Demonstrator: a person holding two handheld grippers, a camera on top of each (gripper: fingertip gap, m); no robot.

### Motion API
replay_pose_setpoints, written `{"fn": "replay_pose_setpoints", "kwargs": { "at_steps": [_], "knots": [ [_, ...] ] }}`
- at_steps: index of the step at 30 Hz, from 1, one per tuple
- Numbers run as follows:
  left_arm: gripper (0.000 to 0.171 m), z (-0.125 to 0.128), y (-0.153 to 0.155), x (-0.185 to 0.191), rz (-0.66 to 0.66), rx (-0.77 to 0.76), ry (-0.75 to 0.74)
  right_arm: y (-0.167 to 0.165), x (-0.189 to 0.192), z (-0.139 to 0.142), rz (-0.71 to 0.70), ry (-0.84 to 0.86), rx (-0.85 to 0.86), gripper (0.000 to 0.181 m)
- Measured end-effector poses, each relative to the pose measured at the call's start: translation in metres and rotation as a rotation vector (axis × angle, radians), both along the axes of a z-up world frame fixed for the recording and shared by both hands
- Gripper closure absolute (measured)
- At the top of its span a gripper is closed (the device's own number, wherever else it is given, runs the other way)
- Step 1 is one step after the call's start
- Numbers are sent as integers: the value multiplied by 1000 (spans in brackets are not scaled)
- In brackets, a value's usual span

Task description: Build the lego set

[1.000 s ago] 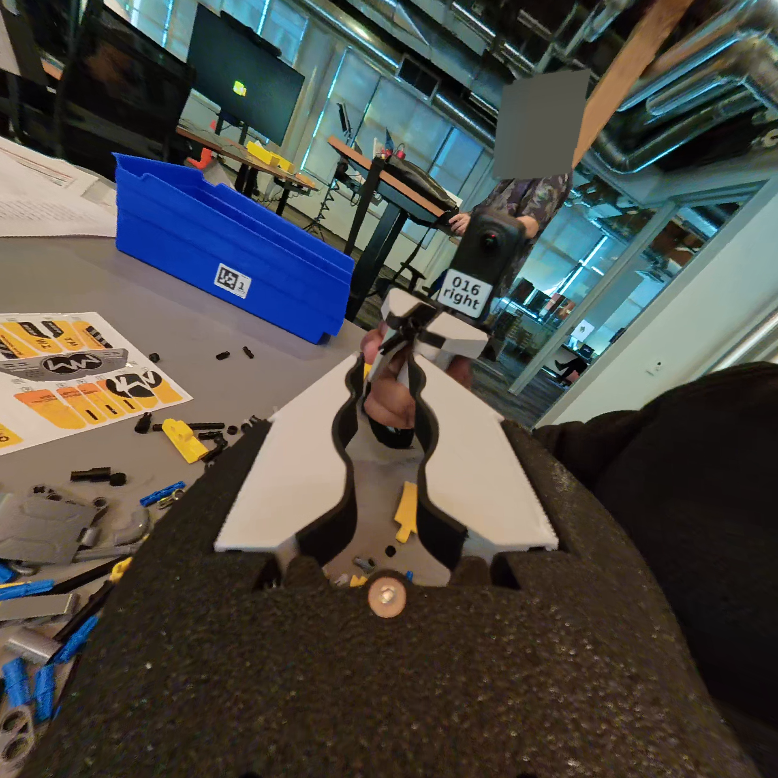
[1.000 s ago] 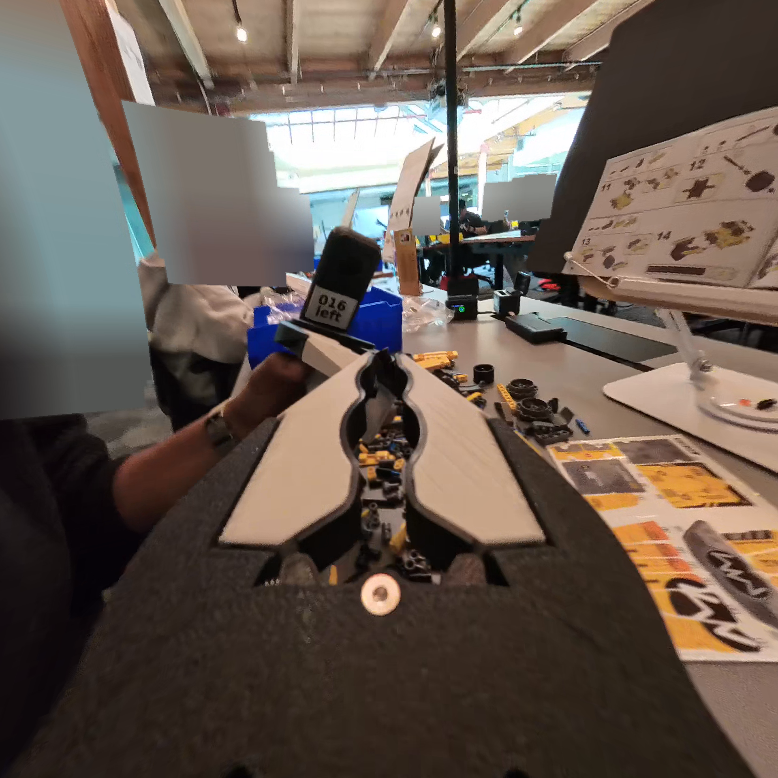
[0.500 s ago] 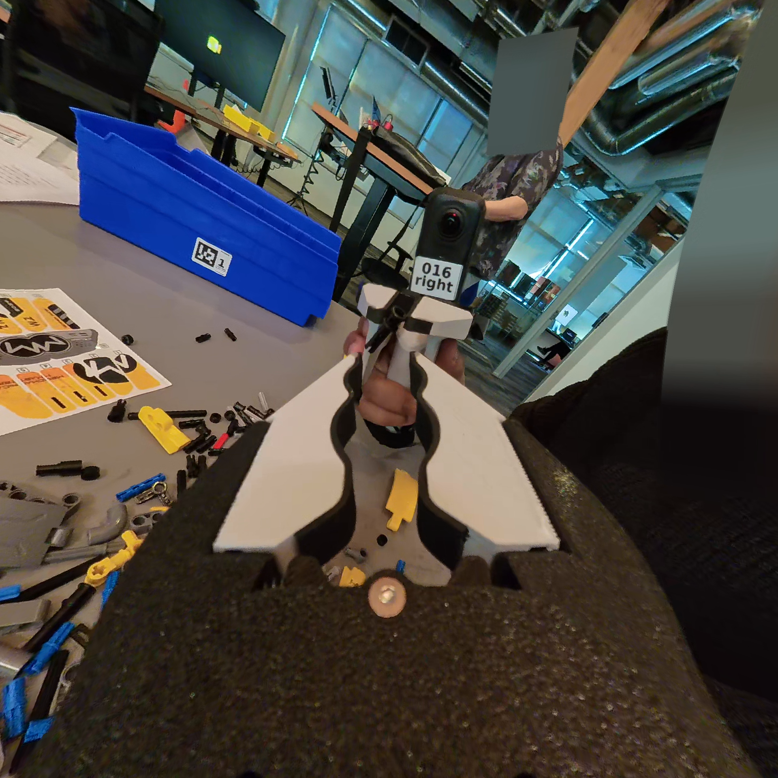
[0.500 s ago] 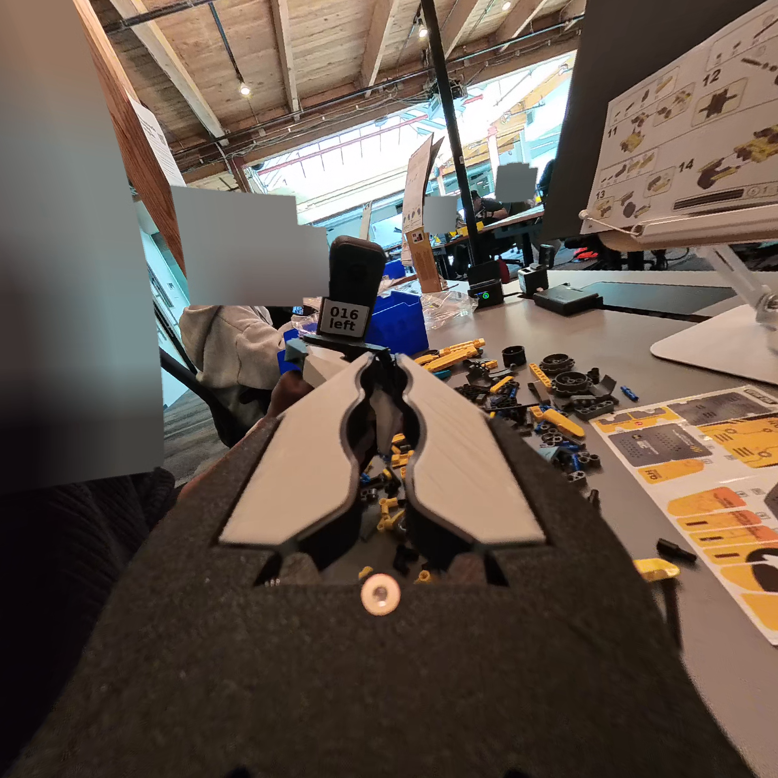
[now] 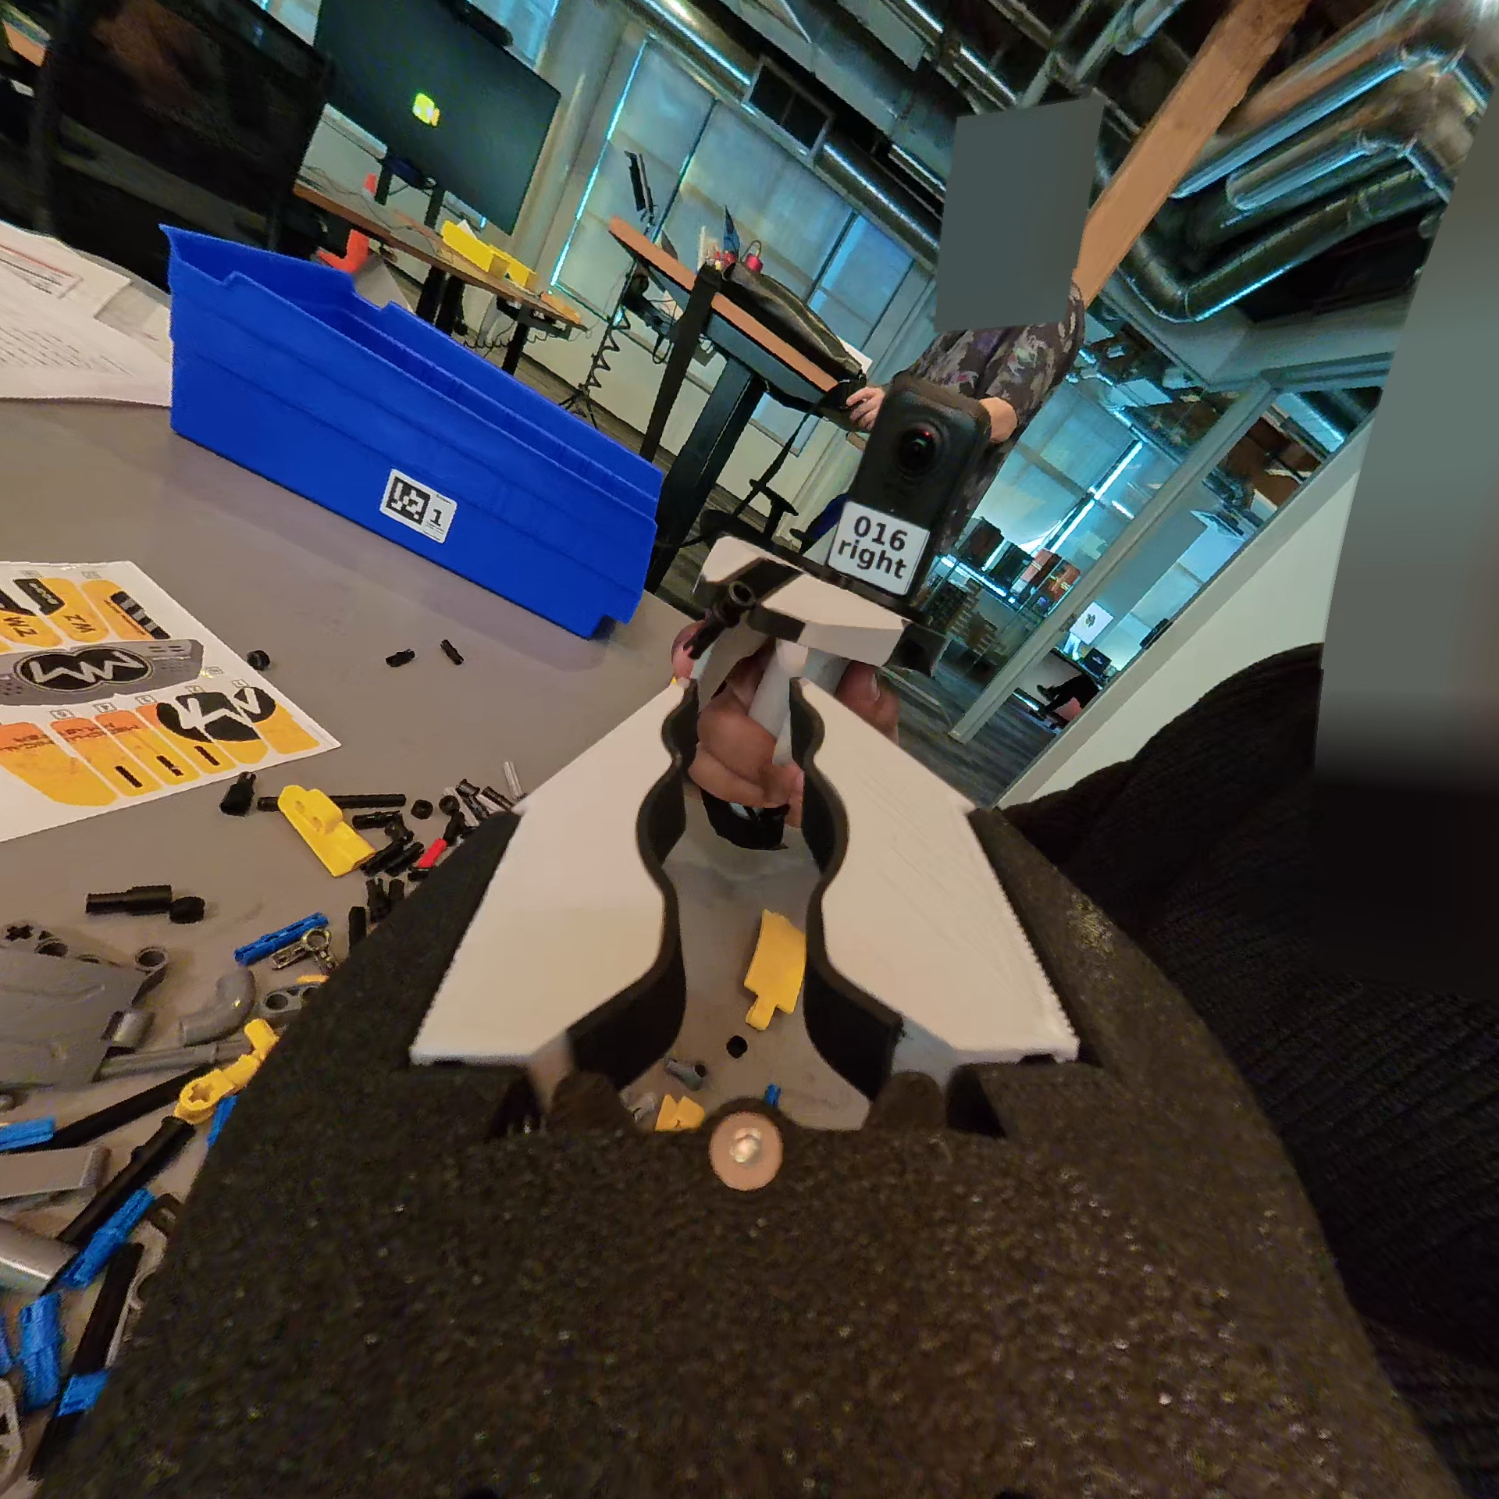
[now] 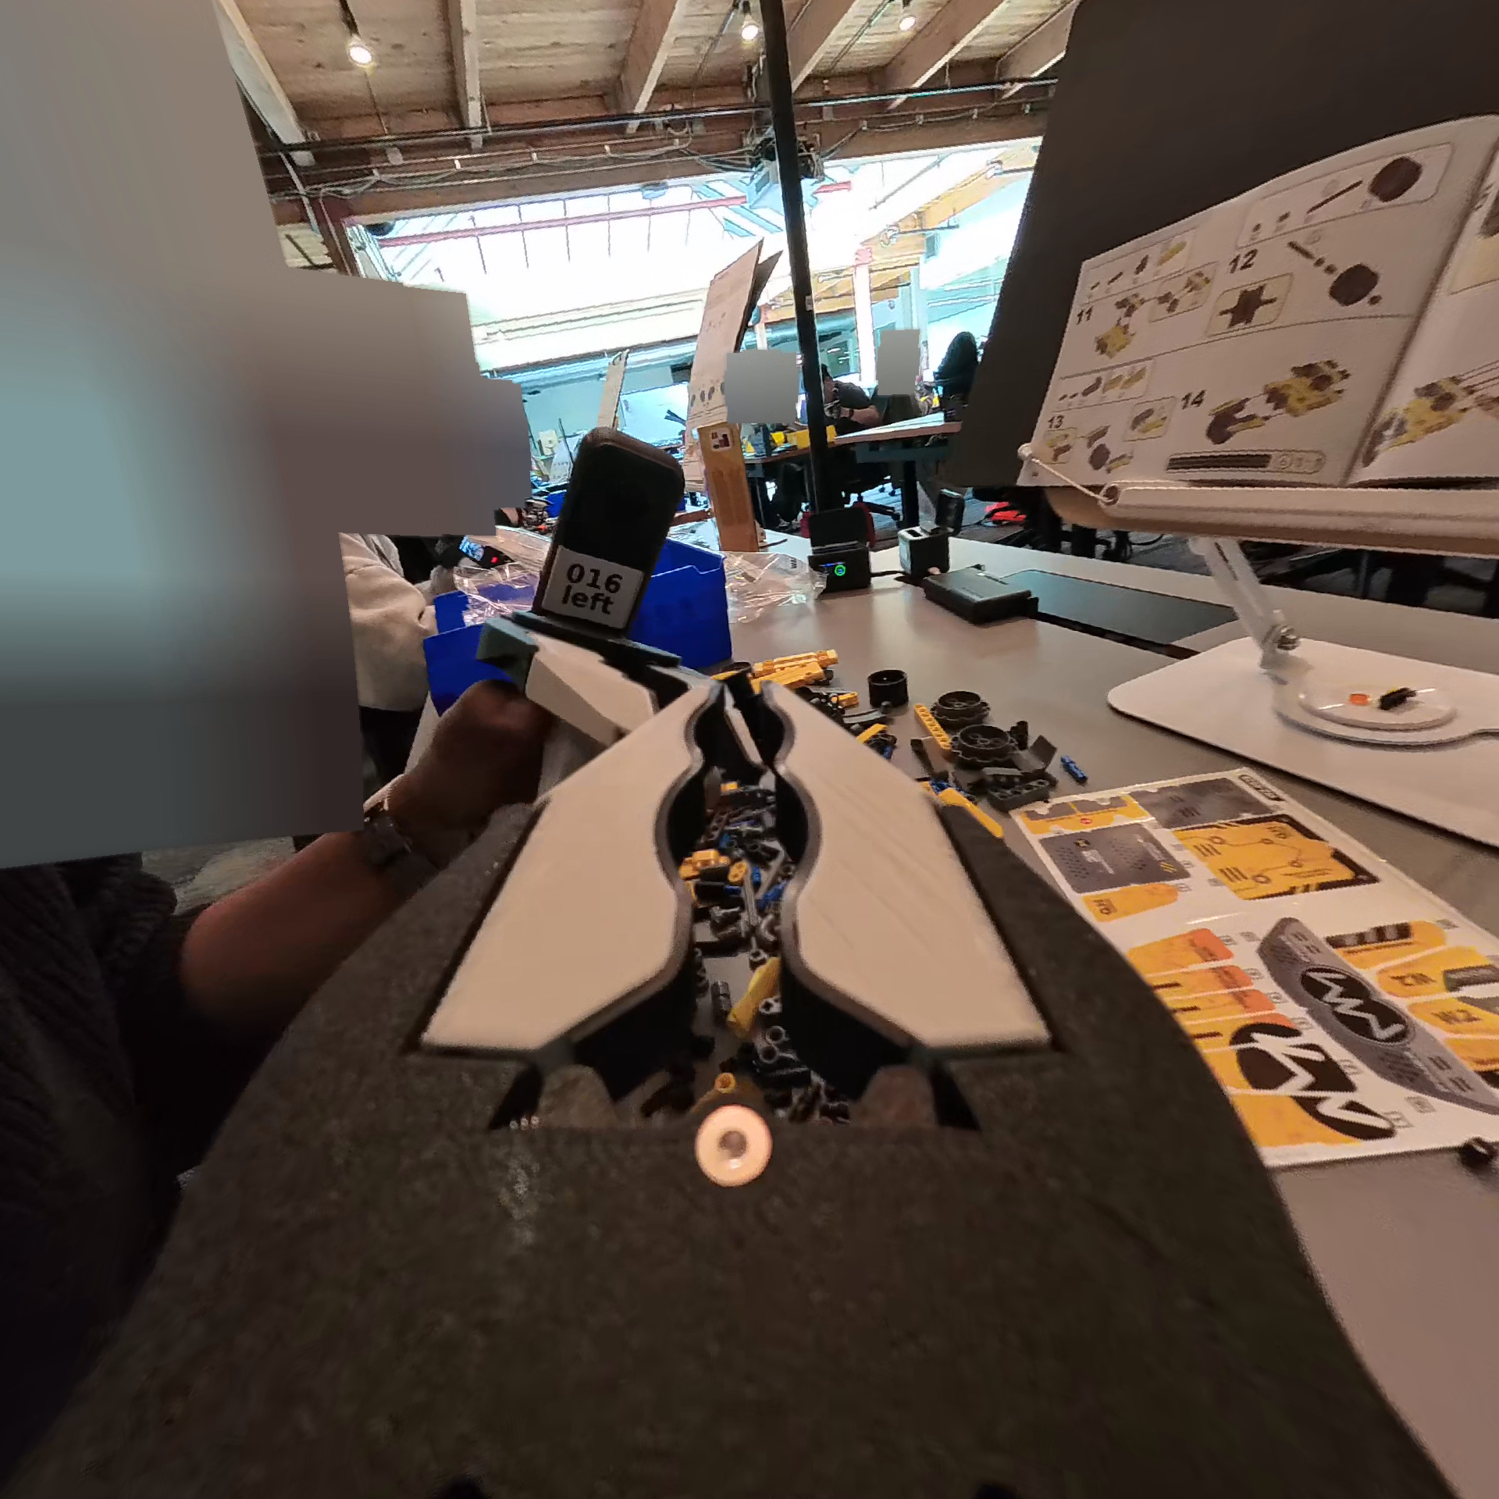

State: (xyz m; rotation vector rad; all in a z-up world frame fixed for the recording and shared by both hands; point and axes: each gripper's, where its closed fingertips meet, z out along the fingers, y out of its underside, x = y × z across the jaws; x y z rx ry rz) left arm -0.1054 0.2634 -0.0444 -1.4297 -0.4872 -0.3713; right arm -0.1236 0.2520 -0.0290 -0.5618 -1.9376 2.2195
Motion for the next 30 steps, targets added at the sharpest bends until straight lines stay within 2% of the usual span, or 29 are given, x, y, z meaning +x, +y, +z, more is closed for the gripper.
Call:
{"fn": "replay_pose_setpoints", "kwargs": {
  "at_steps": [13,21,25,30],
  "knots": [
    [149,6,-5,-4,26,37,-1,0,1,-5,-7,35,40,176],
    [149,7,-4,-2,15,37,8,1,5,-1,32,27,0,177],
    [149,0,2,1,14,-21,47,1,3,4,64,-40,-70,176],
    [148,0,4,-2,96,-90,178,0,9,11,205,-249,-216,176]
  ]
}}
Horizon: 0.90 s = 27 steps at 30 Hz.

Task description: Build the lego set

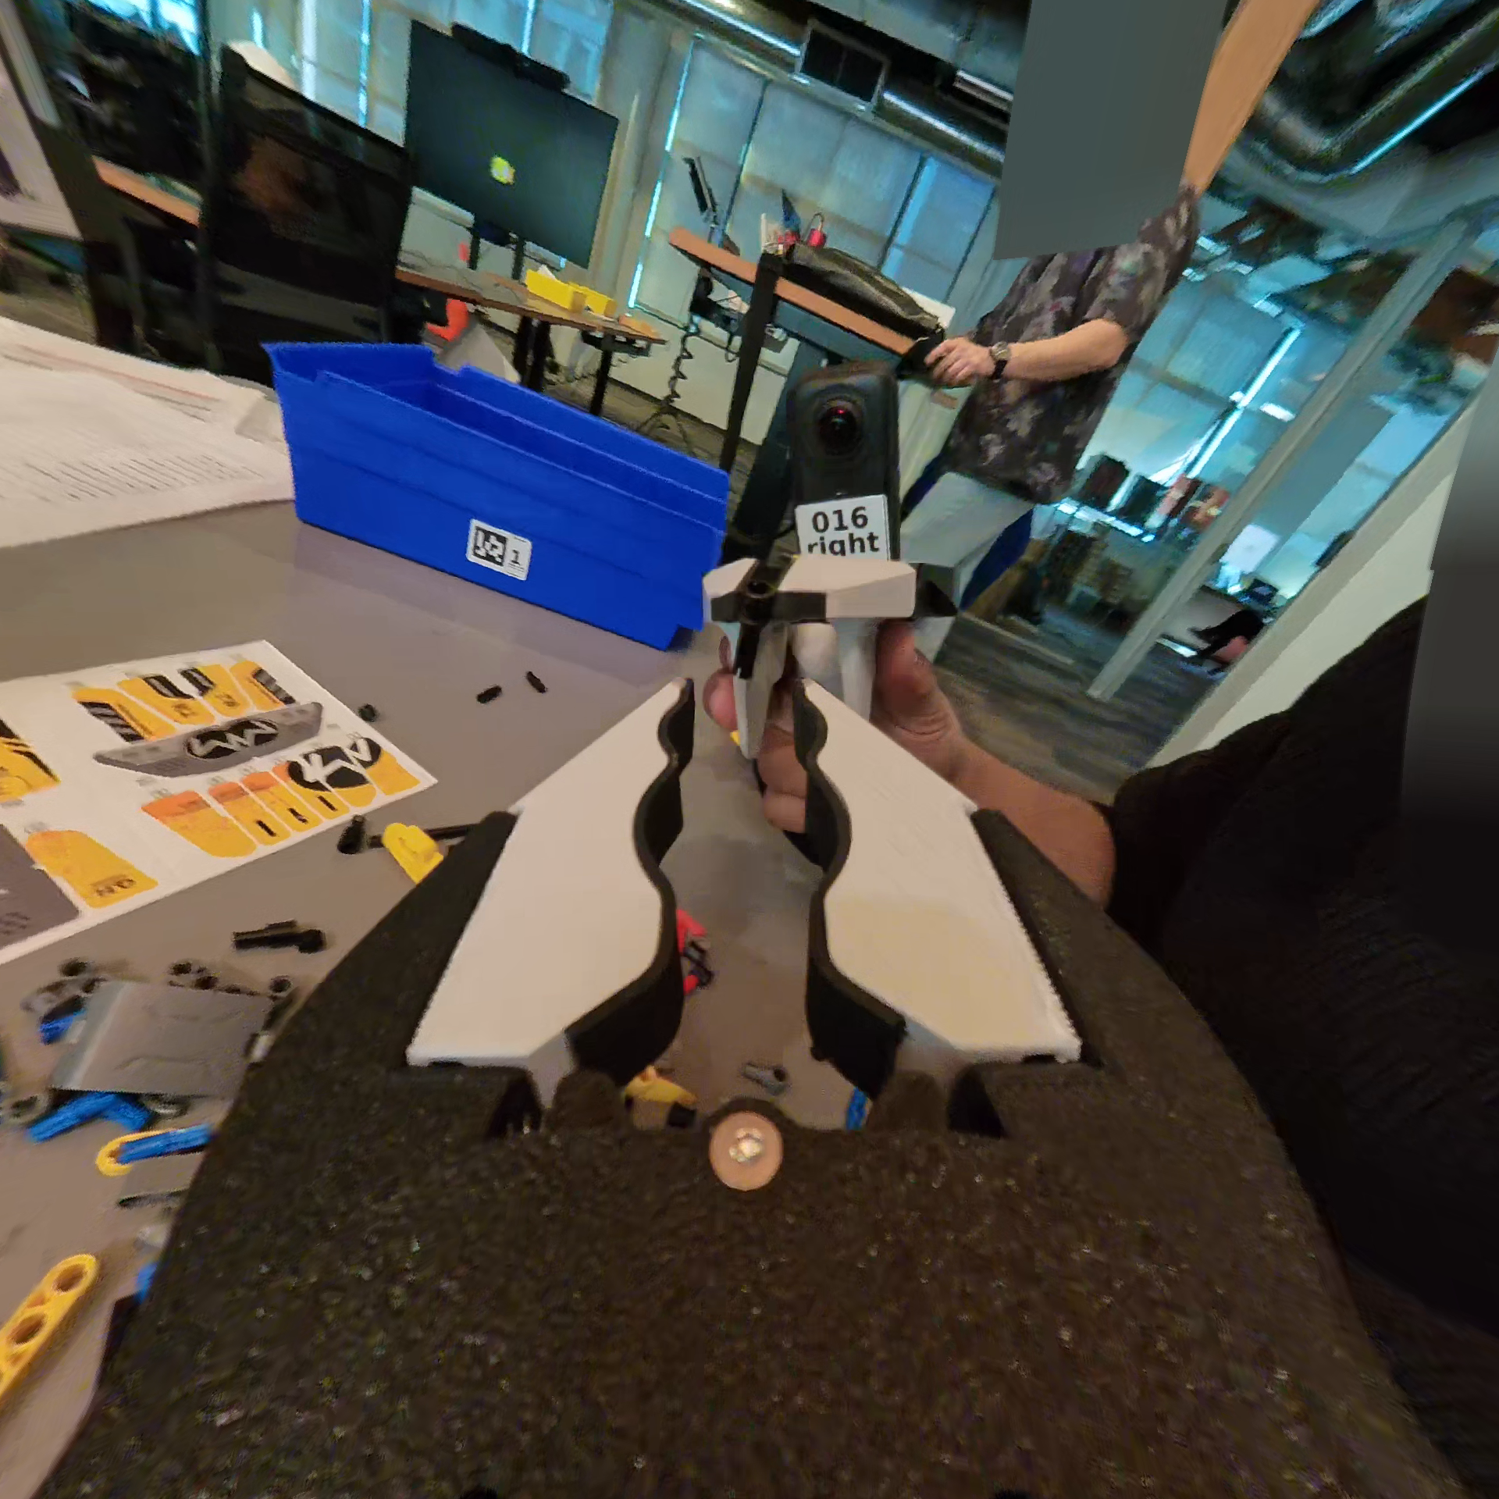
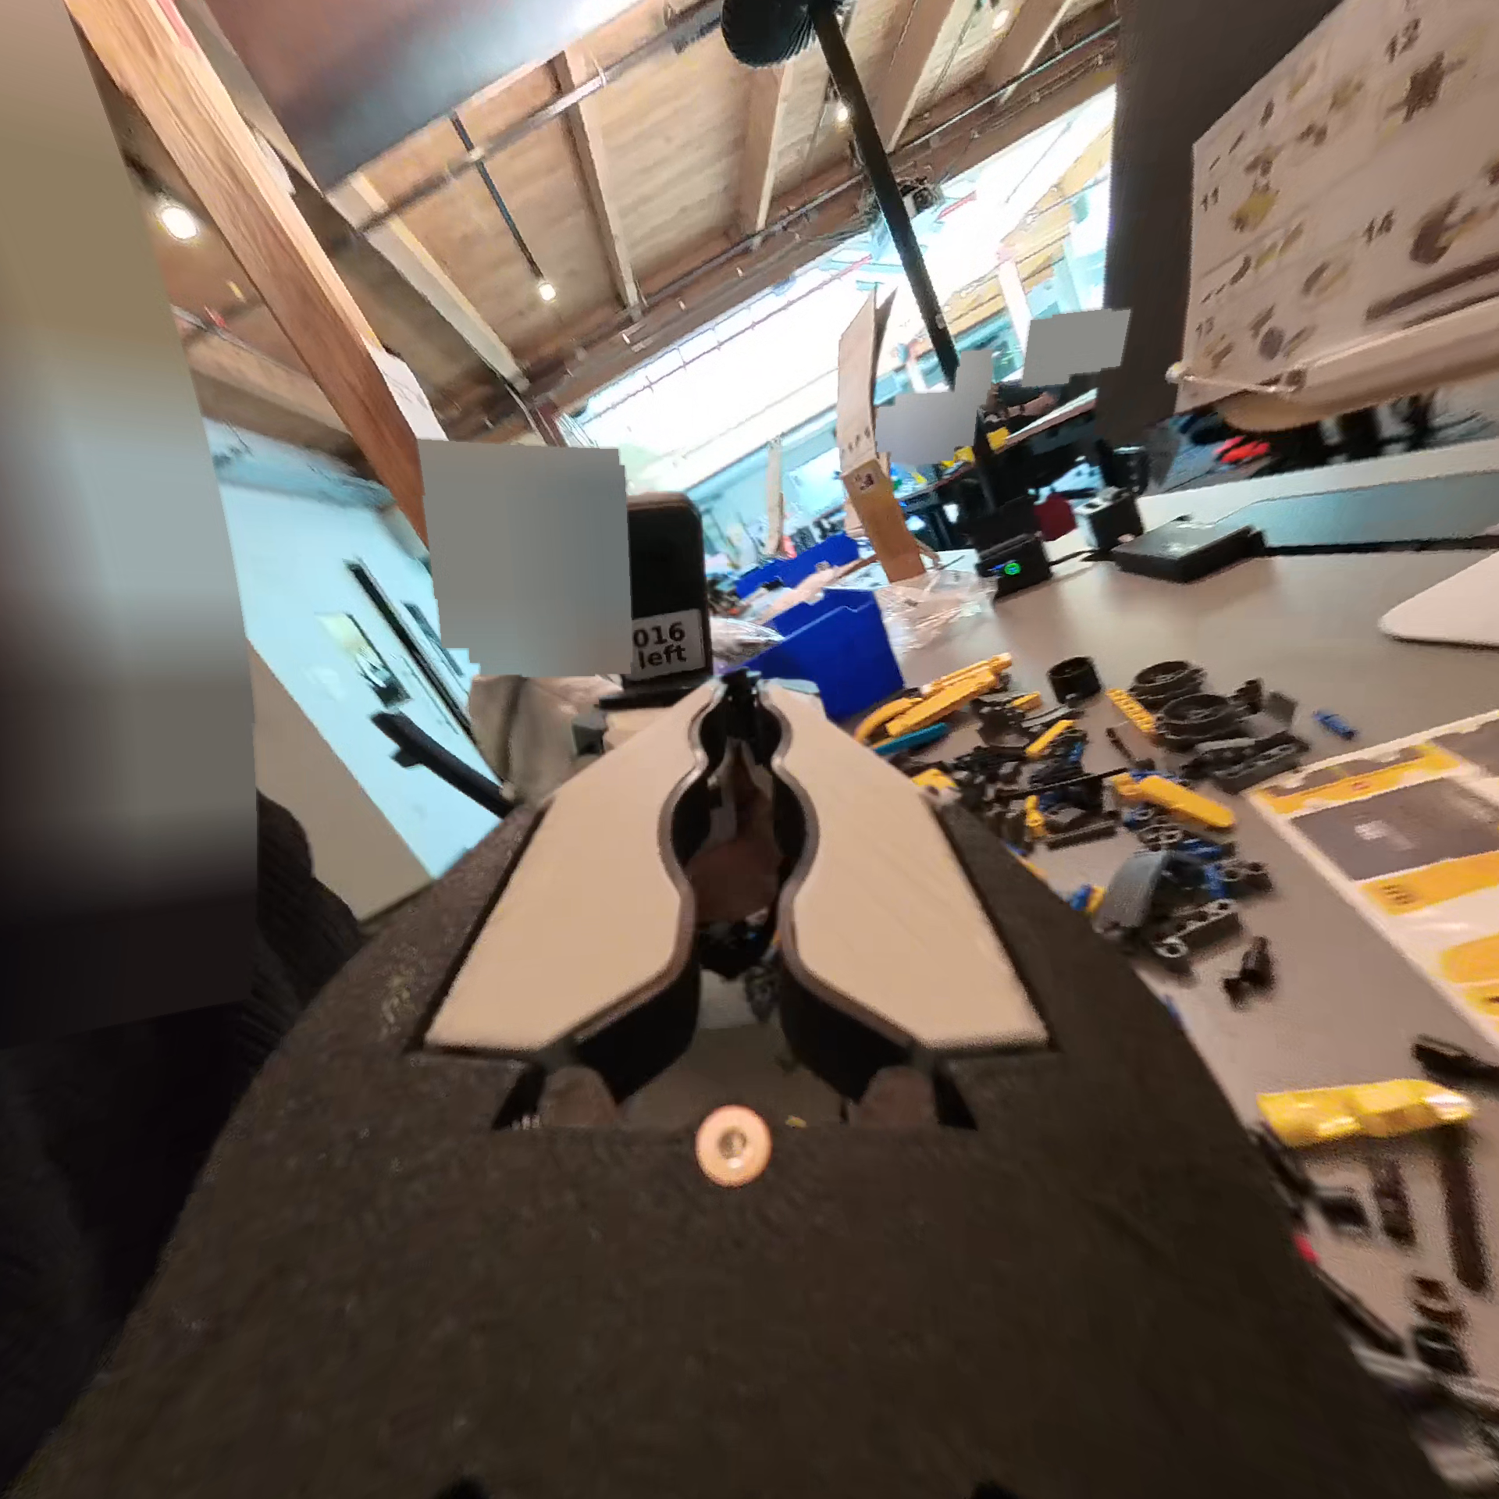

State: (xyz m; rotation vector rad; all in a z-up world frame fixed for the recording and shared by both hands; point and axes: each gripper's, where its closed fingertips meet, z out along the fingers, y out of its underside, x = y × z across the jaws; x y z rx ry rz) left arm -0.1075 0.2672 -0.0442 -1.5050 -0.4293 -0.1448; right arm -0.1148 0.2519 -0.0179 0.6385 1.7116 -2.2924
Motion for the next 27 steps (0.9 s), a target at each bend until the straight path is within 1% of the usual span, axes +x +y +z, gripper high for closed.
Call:
{"fn": "replay_pose_setpoints", "kwargs": {
  "at_steps": [4,6,8,13,18,21,22,23,27],
  "knots": [
    [148,3,-2,-6,90,-45,113,0,-2,1,63,-113,-81,177],
    [148,5,-5,-10,146,-58,165,0,-3,1,71,-139,-99,177],
    [149,8,-8,-12,172,-57,192,1,-5,0,67,-148,-102,177],
    [149,9,-4,-6,129,-35,179,1,-6,-1,56,-143,-98,177],
    [151,7,-5,-12,184,-65,198,-3,-3,-2,72,-137,-85,177],
    [155,7,-5,-12,175,-67,194,-4,-2,-2,74,-134,-83,177],
    [159,7,-4,-10,168,-70,200,-3,-2,-2,72,-131,-81,177],
    [167,7,-4,-8,157,-75,213,-2,-3,-2,69,-127,-79,177],
    [167,9,-9,-10,198,-96,278,2,-3,1,72,-117,-93,181]
  ]
}}
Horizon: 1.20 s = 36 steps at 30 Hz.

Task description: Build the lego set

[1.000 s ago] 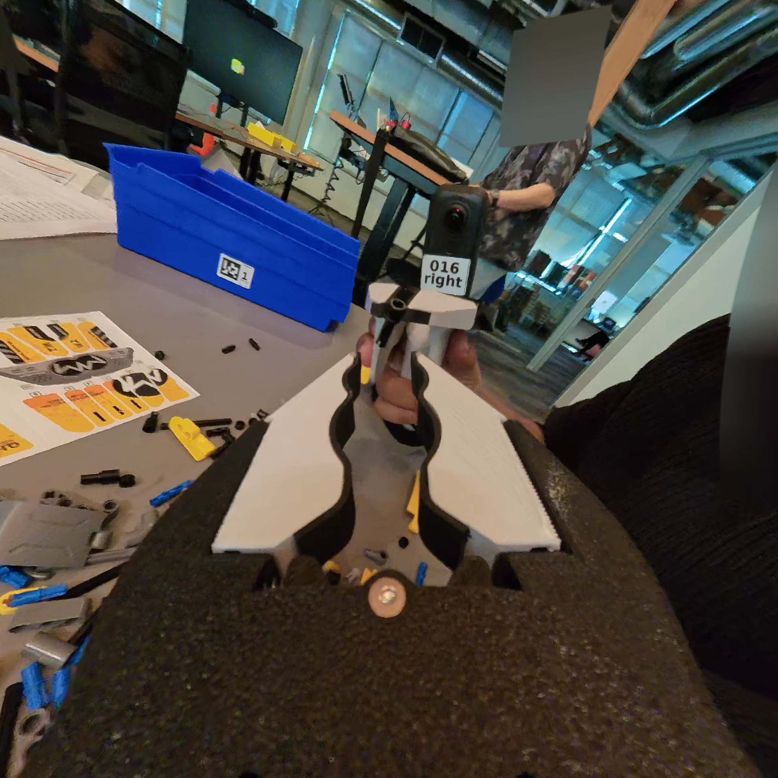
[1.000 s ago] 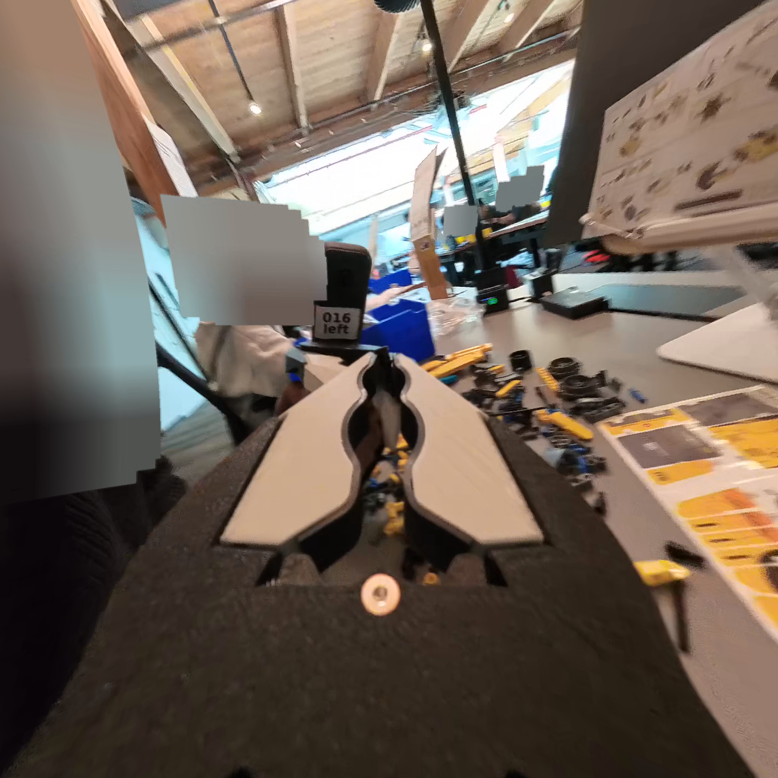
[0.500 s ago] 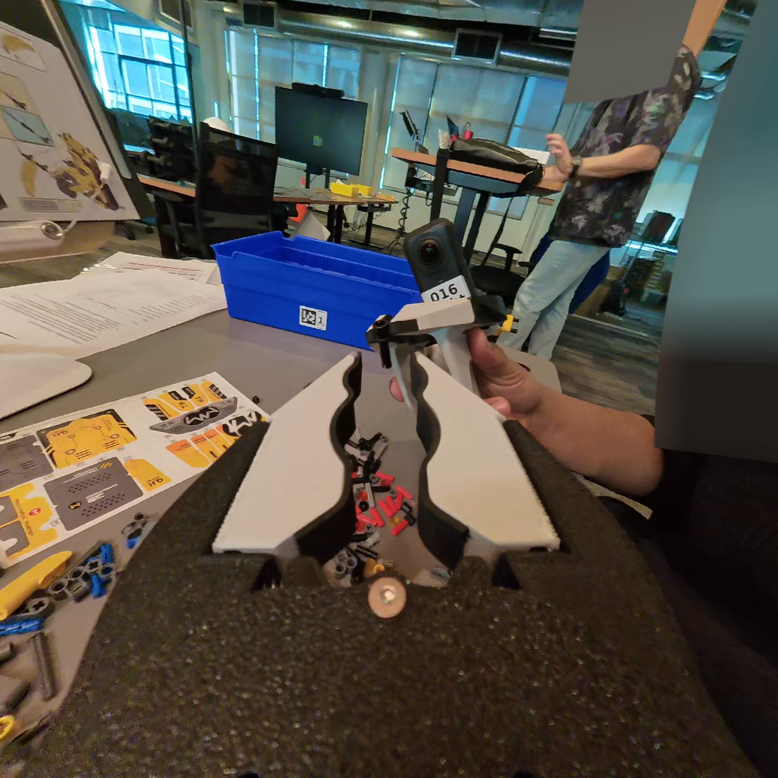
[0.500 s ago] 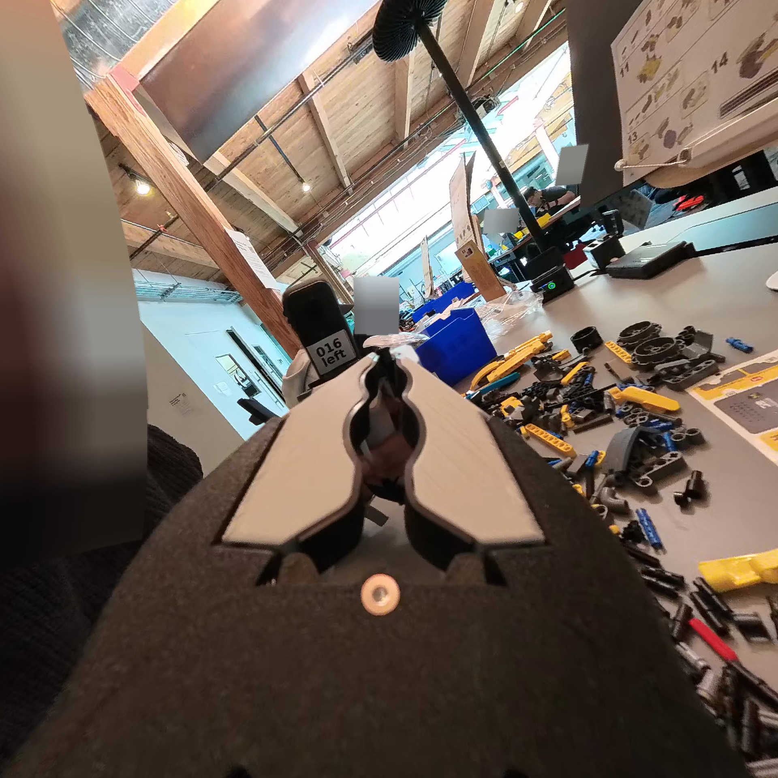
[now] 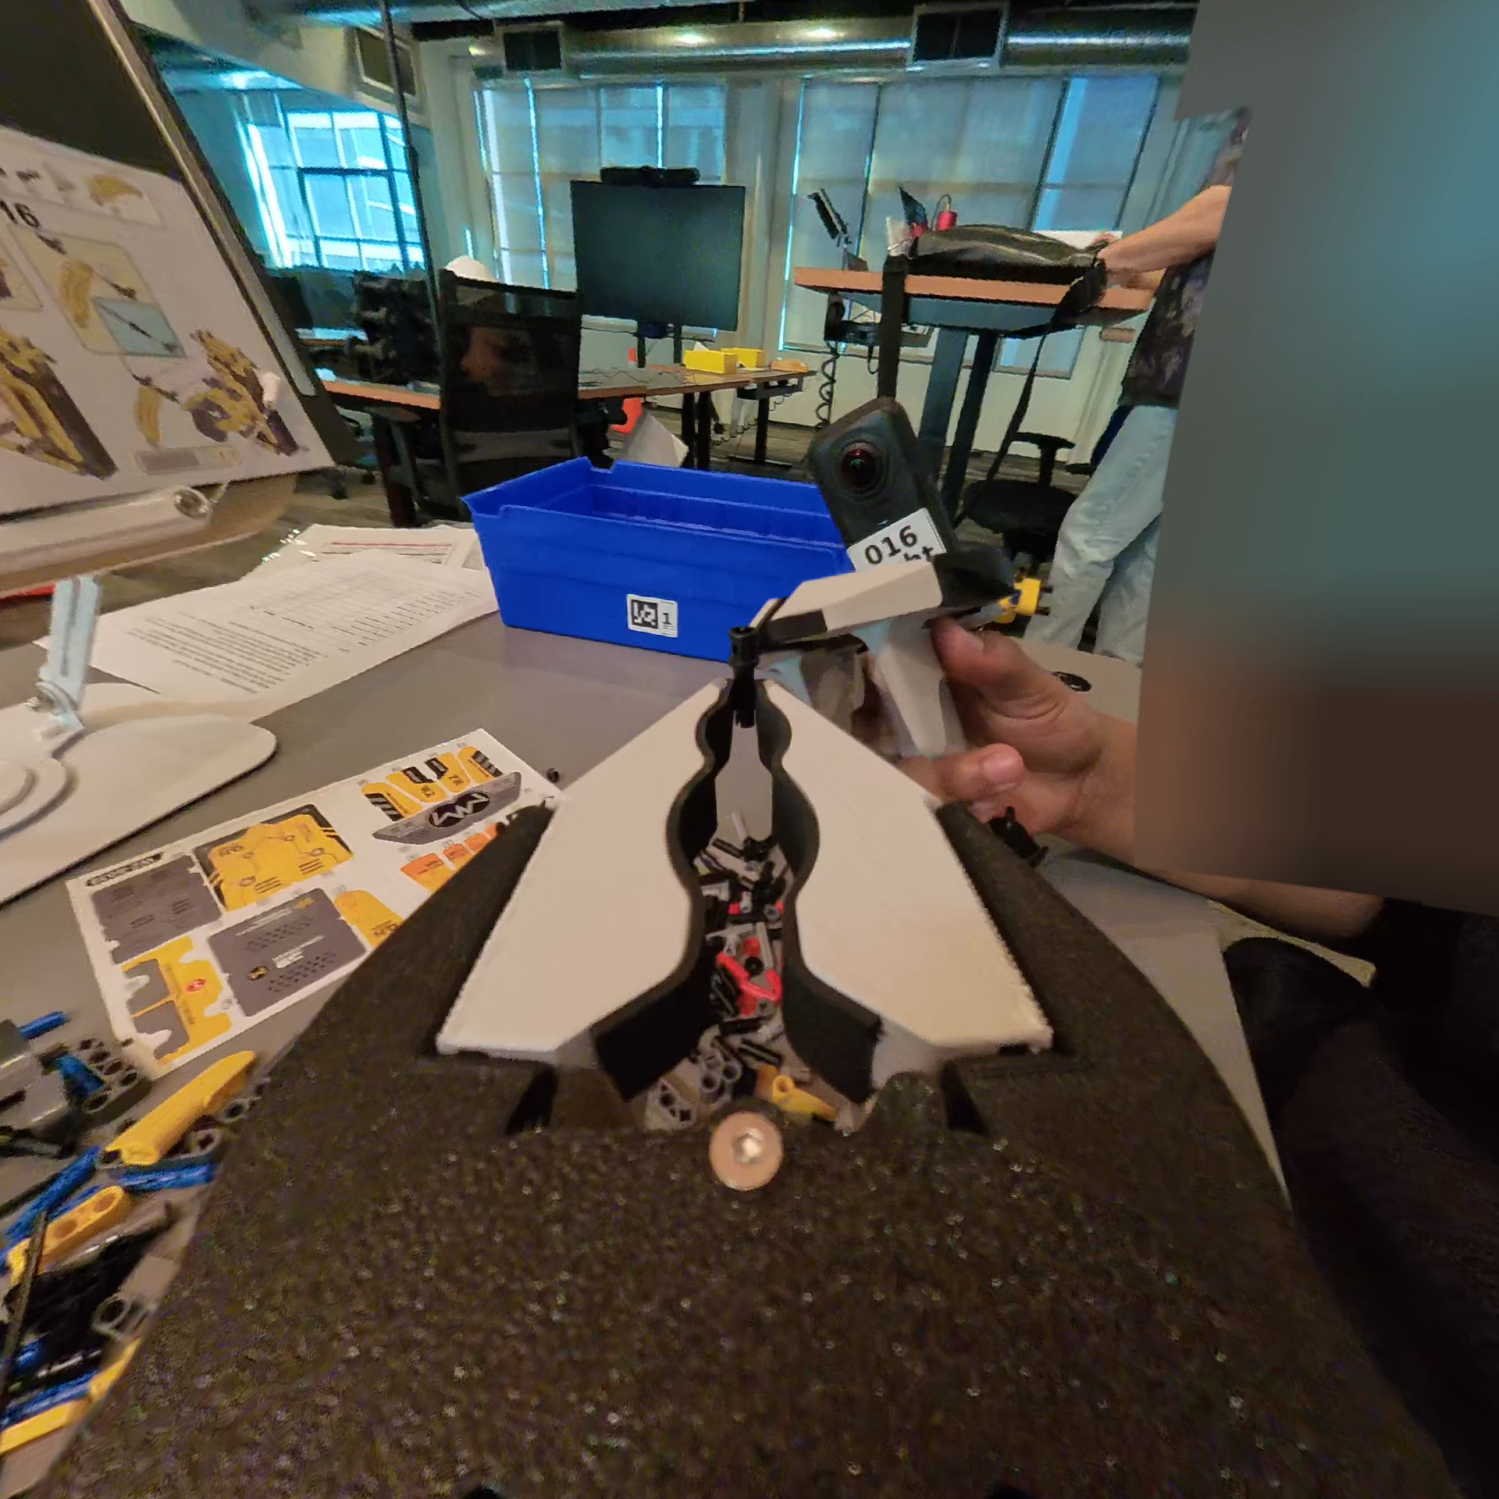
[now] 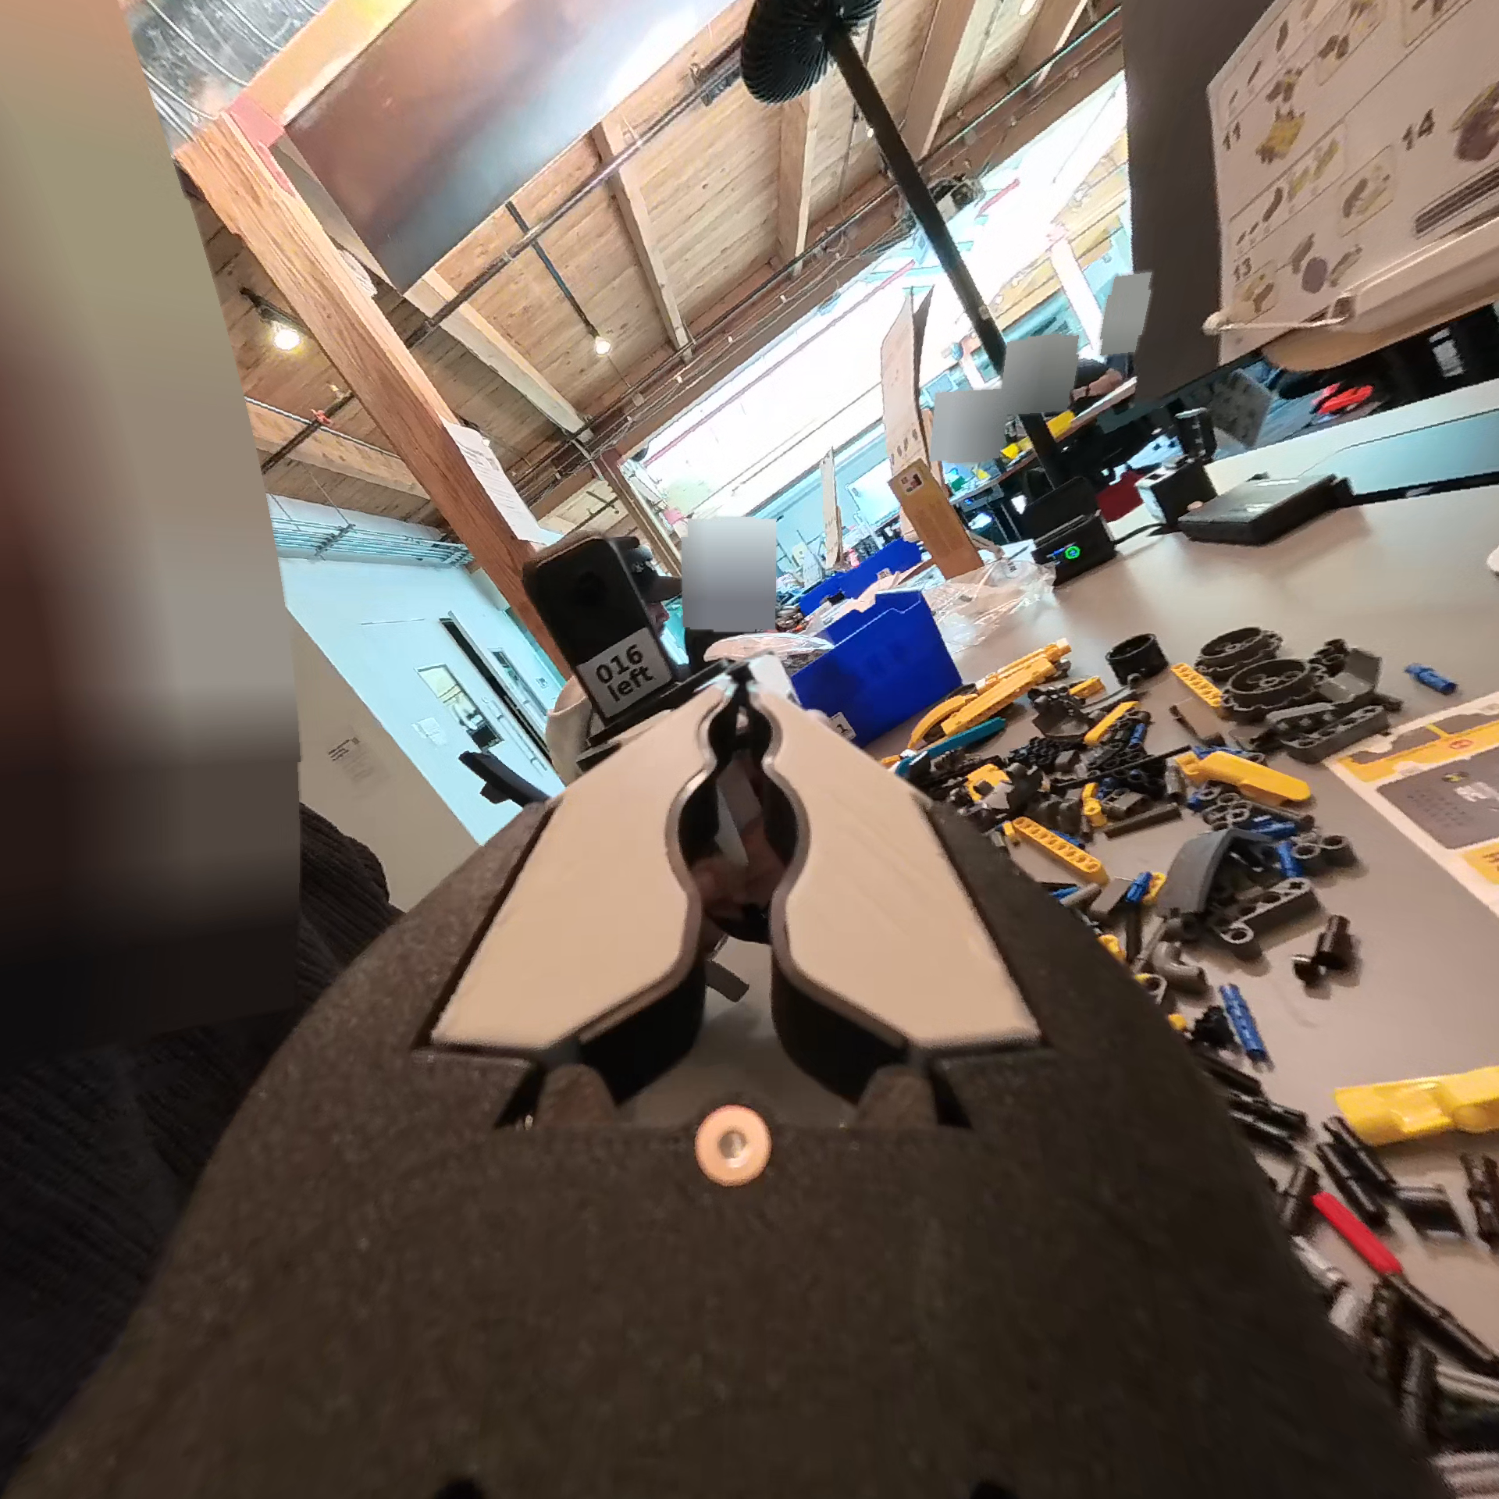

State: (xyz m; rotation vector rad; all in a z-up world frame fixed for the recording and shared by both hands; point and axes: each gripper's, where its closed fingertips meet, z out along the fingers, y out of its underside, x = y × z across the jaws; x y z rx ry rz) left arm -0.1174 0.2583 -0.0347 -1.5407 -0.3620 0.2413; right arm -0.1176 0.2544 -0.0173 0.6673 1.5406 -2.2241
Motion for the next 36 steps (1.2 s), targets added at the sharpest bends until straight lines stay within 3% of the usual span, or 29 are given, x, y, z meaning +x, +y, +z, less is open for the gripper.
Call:
{"fn": "replay_pose_setpoints", "kwargs": {
  "at_steps": [3,6,13,18,22,36],
  "knots": [
    [167,1,-1,2,-14,5,2,3,-4,-3,-30,20,30,180],
    [167,-4,-2,-1,15,-45,25,2,-9,-11,-97,81,127,164],
    [167,-48,-2,-24,197,-399,154,2,-21,-45,-267,257,503,156],
    [167,-65,3,-23,209,-555,270,-4,-14,-60,-154,160,503,157],
    [167,-71,4,-22,206,-625,334,-1,-18,-72,-173,159,579,176],
    [167,-69,4,-16,175,-632,388,-2,-15,-77,-118,177,602,176]
  ]
}}
